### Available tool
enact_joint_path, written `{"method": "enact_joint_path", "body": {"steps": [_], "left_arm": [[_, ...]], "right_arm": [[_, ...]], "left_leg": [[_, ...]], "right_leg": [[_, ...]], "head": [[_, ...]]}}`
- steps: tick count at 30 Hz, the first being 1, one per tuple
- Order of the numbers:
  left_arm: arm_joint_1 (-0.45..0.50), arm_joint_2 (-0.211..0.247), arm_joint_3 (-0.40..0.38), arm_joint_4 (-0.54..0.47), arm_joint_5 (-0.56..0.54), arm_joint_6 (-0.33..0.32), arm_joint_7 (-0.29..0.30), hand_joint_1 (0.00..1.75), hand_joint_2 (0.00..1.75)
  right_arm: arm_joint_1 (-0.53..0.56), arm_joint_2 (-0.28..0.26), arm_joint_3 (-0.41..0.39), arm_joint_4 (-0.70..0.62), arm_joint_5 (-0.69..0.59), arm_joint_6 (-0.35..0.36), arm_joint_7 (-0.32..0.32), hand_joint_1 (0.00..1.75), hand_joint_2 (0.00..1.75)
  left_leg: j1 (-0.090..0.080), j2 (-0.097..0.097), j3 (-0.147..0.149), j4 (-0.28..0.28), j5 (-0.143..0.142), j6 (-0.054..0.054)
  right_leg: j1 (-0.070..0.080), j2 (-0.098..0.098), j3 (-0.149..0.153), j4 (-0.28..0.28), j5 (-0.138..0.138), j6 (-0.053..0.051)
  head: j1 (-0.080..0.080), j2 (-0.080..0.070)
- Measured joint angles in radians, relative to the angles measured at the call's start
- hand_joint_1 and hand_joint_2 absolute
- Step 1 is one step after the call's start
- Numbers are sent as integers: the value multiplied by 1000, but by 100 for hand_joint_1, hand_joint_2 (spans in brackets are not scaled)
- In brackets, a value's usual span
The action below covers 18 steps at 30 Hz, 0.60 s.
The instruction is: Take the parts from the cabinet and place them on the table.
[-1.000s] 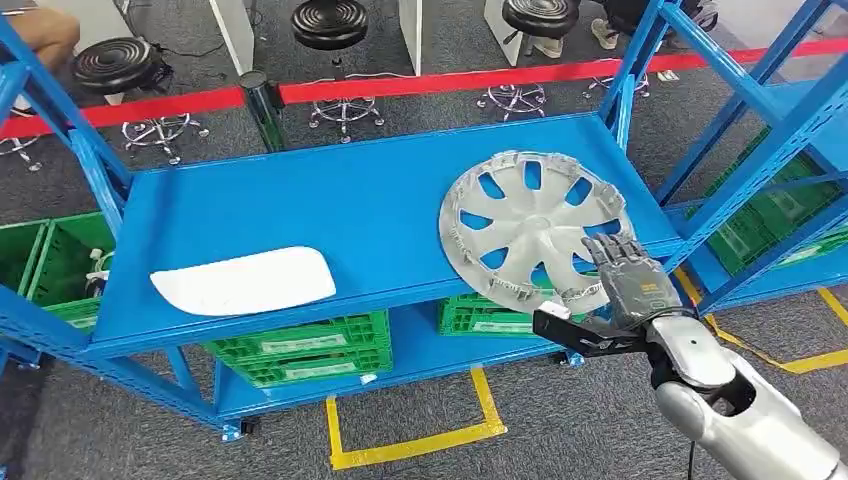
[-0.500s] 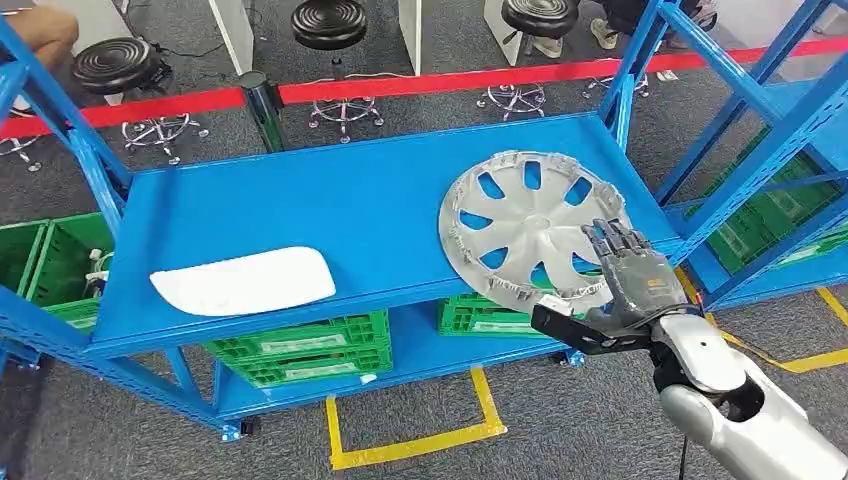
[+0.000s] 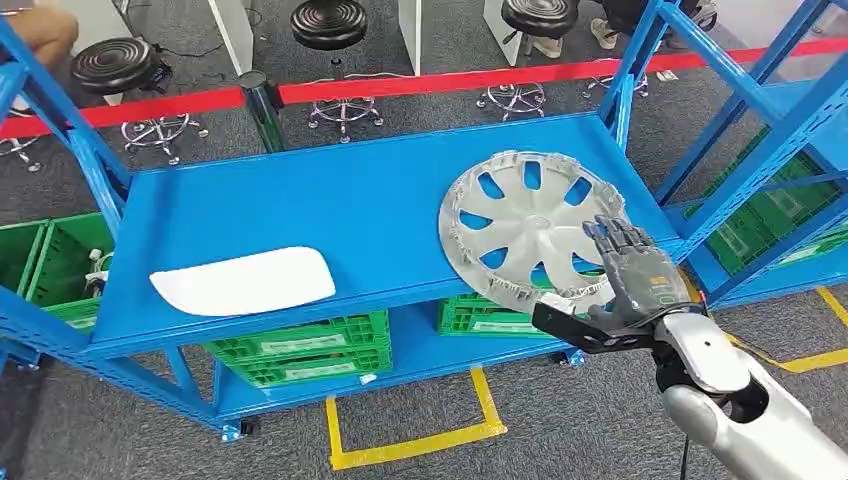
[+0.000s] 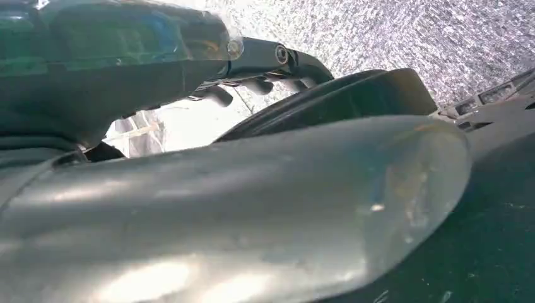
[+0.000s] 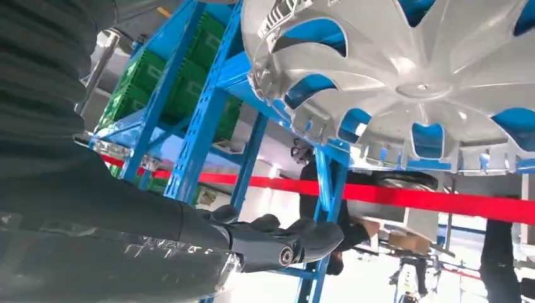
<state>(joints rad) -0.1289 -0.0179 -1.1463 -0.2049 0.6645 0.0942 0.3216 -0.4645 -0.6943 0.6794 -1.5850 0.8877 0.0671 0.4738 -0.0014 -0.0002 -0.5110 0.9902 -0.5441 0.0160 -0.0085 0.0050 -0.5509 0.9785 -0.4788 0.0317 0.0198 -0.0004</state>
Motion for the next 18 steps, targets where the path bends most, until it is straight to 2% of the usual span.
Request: {"method": "enact_joint_path", "body": {"steps": [3, 9, 13, 16, 17, 18], "left_arm": [[0, 1, -5, 0, 0, -12, -4, 0, 0], [0, -5, -5, 0, 13, -24, -2, 0, 0], [0, -11, -6, 0, 24, -23, 3, 0, 0], [0, -16, -5, 0, 28, -2, 3, 0, 0], [0, -18, -5, 0, 29, 3, 3, 0, 0], [0, -18, -5, 0, 29, 6, 3, 0, 0]], "right_arm": [[14, -6, -16, -41, -35, -7, 6, 0, 175], [55, -52, -67, -209, -81, 0, 30, 0, 175], [85, -52, -109, -304, -78, -62, 8, 0, 175], [87, -43, -121, -361, -58, -138, -48, 0, 175], [85, -38, -123, -380, -53, -137, -49, 0, 0], [85, -32, -123, -398, -50, -136, -49, 0, 0]], "left_leg": [[0, -1, 0, 0, 0, 0], [0, -3, 0, 0, 0, 0], [0, -2, 0, 0, 0, 0], [0, -1, 0, 0, 0, 0], [0, -1, 0, 0, 0, 0], [-4, -1, -1, 5, -2, 4]], "right_leg": [[0, 0, 0, 0, 0, 0], [0, 0, 0, 0, 0, 0], [0, 0, 0, 0, 0, 0], [0, 0, 0, 0, 0, 0], [0, 0, 0, 0, 0, 0], [-3, -1, 0, -3, 2, 4]], "head": [[0, 0], [0, 0], [0, 0], [0, 0], [0, 0], [0, 0]]}}
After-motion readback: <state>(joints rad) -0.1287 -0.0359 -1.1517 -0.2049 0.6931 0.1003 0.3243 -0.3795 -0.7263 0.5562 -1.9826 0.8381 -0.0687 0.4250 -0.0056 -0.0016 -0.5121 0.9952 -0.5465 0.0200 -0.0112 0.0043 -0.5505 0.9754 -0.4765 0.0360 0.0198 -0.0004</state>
